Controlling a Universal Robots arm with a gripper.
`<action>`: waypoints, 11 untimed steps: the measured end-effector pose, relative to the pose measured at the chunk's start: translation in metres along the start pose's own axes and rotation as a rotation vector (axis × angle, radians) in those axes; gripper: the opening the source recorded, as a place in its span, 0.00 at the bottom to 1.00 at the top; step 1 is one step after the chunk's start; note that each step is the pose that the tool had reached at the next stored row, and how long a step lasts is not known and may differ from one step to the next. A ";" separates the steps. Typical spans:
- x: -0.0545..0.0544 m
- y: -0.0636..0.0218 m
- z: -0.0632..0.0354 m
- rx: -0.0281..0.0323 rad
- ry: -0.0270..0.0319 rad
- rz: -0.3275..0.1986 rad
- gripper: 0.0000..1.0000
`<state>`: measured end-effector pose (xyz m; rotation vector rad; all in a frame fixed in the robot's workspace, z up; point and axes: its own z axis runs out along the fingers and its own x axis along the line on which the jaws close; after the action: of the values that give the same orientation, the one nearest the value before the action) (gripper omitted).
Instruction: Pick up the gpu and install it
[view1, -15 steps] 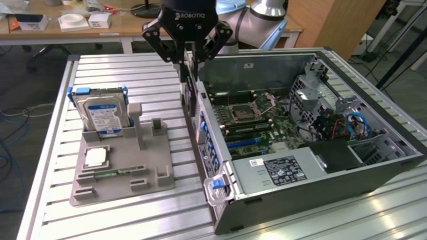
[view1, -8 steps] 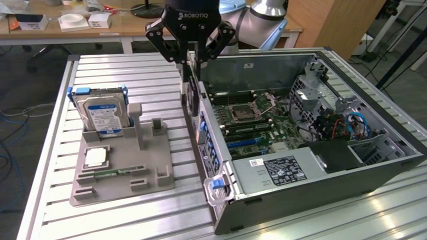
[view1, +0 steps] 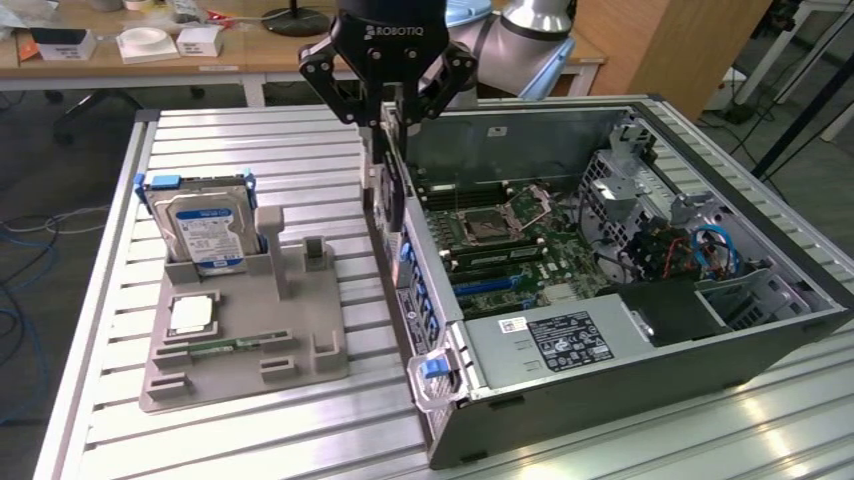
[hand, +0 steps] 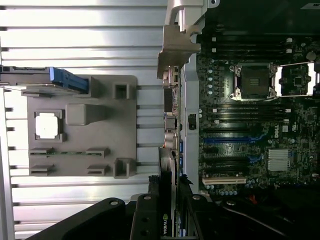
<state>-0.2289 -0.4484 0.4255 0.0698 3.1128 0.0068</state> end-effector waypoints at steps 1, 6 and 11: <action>-0.001 0.0000 0.0000 0.0000 0.0000 0.000 0.26; -0.002 0.0001 0.0001 0.0000 0.0000 0.000 0.26; -0.003 0.0001 0.0001 0.0000 0.0000 0.000 0.26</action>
<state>-0.2263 -0.4484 0.4255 0.0697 3.1128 0.0068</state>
